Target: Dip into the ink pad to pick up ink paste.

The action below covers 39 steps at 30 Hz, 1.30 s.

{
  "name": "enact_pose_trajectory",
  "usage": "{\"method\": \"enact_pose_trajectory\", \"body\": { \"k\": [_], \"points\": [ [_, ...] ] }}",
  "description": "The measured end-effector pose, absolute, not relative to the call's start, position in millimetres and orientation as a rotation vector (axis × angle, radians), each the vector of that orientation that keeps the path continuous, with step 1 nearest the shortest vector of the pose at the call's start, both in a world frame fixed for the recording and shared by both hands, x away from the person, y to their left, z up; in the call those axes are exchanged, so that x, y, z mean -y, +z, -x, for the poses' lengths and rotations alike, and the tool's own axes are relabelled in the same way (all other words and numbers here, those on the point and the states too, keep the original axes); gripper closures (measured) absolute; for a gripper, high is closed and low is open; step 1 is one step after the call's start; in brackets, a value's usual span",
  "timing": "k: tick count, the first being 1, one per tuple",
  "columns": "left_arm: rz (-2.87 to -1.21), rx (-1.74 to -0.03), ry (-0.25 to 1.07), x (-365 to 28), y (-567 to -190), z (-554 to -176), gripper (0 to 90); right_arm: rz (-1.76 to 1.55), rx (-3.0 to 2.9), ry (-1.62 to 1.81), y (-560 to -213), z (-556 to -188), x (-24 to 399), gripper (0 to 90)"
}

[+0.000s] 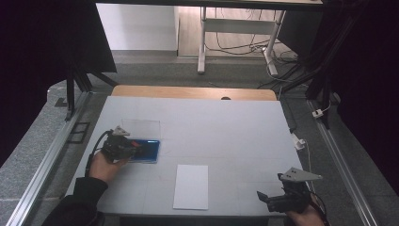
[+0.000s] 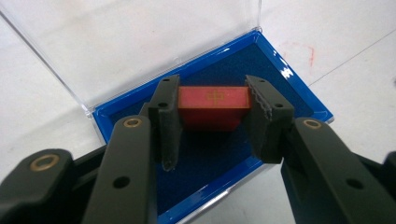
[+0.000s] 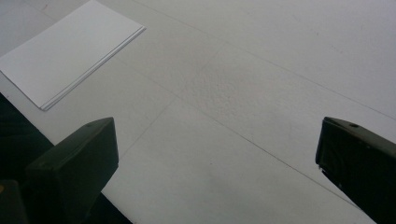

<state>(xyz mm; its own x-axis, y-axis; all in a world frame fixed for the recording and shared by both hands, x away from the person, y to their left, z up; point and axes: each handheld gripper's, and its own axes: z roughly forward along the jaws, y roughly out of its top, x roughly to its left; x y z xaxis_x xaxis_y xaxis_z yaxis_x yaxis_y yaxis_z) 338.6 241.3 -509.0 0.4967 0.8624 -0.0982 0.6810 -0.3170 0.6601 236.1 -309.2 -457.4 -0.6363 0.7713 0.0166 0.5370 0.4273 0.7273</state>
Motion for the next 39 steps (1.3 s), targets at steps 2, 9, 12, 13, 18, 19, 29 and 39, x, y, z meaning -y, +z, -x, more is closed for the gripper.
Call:
{"method": "enact_pose_trajectory", "body": {
  "k": [2,9,12,13,18,19,29,39],
  "points": [
    [-2.084,-1.265,0.348,-242.6,-509.3,-338.9,58.4,-1.126,-2.366,1.032,-457.4,-236.1,309.3,0.0],
    [-2.161,-1.248,0.443,-230.6,-506.2,-335.8,58.5,-1.125,-2.369,1.024,-457.3,-236.2,309.0,0.0],
    [-2.195,-1.244,0.494,-224.1,-504.9,-334.3,58.4,-1.125,-2.37,1.023,-457.3,-236.2,309.0,0.0],
    [-2.201,-1.244,0.502,-222.8,-504.6,-334.2,58.5,-1.126,-2.37,1.023,-457.3,-236.3,309.0,0.0],
    [-2.146,-1.27,0.423,-231.2,-505.8,-337.5,58.4,-1.125,-2.37,1.023,-457.3,-236.2,309.0,0.0],
    [-2.132,-1.276,0.404,-233.7,-506.1,-338.2,58.4,-1.125,-2.37,1.024,-457.3,-236.2,309.1,0.0],
    [-2.154,-1.272,0.414,-231.6,-503.7,-339.1,58.2,-1.124,-2.368,1.031,-457.4,-236.1,309.2,0.0],
    [-2.132,-1.269,0.424,-233.0,-499.4,-337.1,58.0,-1.128,-2.366,1.035,-457.4,-236.2,309.4,0.0]
  ]
}}
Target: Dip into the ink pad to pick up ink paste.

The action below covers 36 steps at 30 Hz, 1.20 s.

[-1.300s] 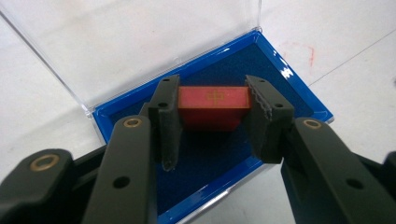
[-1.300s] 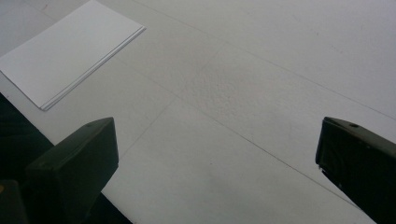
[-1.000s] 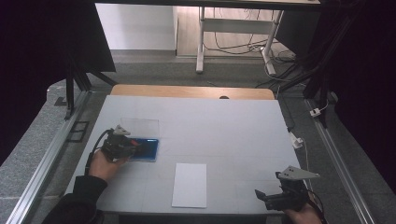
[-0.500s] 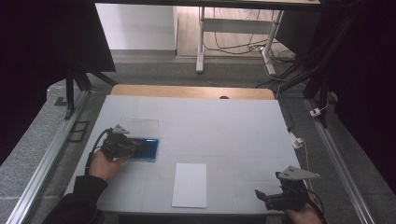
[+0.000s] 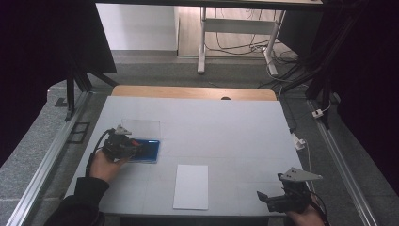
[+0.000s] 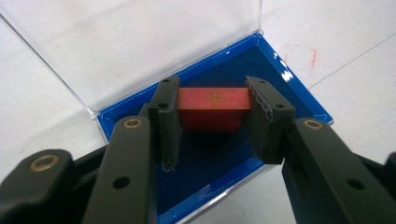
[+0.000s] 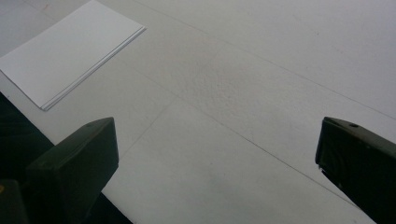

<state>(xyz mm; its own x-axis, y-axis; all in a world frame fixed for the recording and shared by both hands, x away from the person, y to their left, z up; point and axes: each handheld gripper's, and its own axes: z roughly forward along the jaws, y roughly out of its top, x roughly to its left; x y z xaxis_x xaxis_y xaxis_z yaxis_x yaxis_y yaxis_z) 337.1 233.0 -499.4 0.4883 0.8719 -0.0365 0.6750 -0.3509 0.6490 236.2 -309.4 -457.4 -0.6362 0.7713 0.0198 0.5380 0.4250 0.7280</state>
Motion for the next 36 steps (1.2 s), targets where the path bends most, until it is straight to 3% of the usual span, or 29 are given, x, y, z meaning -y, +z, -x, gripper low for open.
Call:
{"method": "enact_pose_trajectory", "body": {
  "k": [36],
  "points": [
    [-2.077,-1.112,0.374,-211.5,-468.8,-304.2,57.9,-1.133,-2.379,1.051,-457.6,-237.3,310.6,0.0]
  ]
}}
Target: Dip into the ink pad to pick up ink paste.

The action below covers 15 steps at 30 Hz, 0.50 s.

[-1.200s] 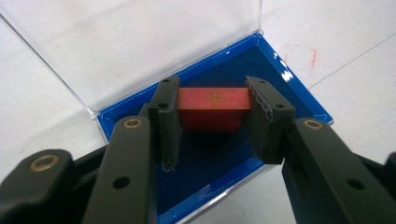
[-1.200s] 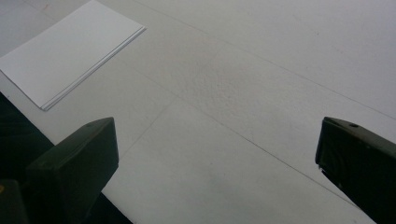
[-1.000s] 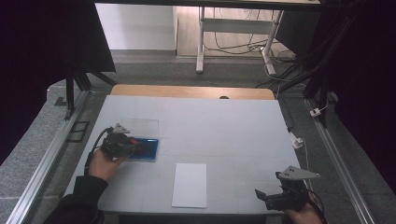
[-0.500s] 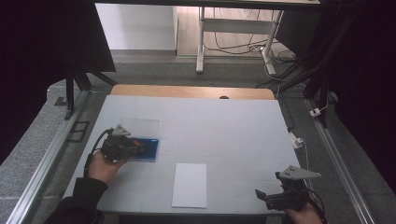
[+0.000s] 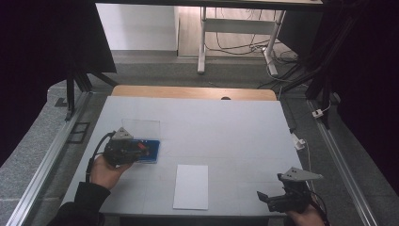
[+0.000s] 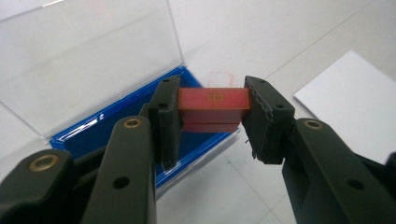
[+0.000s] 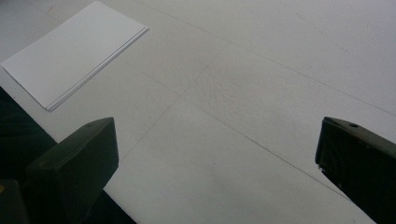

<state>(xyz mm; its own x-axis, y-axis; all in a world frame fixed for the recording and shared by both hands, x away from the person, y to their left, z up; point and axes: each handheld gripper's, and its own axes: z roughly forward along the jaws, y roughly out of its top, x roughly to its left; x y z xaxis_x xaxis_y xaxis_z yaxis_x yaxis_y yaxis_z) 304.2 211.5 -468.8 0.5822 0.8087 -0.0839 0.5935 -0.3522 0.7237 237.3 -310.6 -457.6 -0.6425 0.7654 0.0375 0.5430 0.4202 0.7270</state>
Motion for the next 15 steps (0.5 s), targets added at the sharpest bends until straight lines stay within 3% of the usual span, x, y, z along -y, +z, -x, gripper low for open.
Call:
{"method": "enact_pose_trajectory", "body": {
  "k": [15],
  "points": [
    [-2.089,-1.017,0.338,-187.9,-457.3,-293.8,58.0,-1.134,-2.379,1.052,-457.5,-237.1,310.4,0.0]
  ]
}}
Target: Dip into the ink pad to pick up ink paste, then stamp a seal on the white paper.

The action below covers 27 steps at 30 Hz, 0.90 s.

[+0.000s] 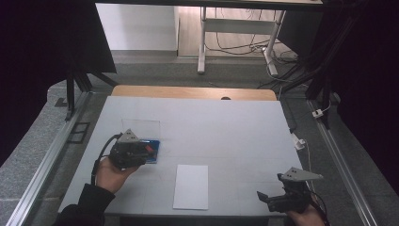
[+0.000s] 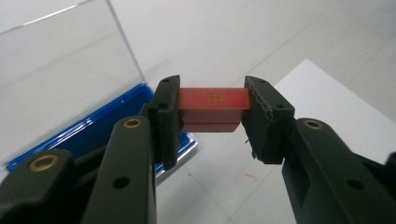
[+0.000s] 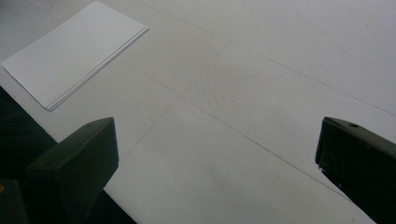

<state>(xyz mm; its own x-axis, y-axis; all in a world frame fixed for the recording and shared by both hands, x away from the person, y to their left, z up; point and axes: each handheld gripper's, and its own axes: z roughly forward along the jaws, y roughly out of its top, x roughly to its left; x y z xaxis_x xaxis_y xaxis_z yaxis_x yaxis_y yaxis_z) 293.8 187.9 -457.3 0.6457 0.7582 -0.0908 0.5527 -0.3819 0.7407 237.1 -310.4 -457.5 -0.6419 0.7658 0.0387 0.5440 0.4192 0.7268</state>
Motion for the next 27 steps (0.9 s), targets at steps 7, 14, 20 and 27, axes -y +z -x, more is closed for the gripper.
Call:
{"method": "enact_pose_trajectory", "body": {
  "k": [7,14,20,27],
  "points": [
    [-2.092,-0.977,0.322,-177.3,-453.5,-290.9,58.0,-1.134,-2.38,1.048,-457.6,-237.2,310.2,0.0],
    [-2.107,-0.935,0.298,-164.1,-450.7,-287.8,58.0,-1.133,-2.381,1.045,-457.6,-237.1,310.0,0.0],
    [-2.118,-0.897,0.278,-152.5,-448.0,-285.3,58.0,-1.13,-2.386,1.038,-457.7,-237.1,309.9,0.0],
    [-2.133,-0.854,0.262,-140.2,-446.6,-282.2,58.1,-1.132,-2.383,1.045,-457.7,-237.3,310.0,0.0]
  ]
}}
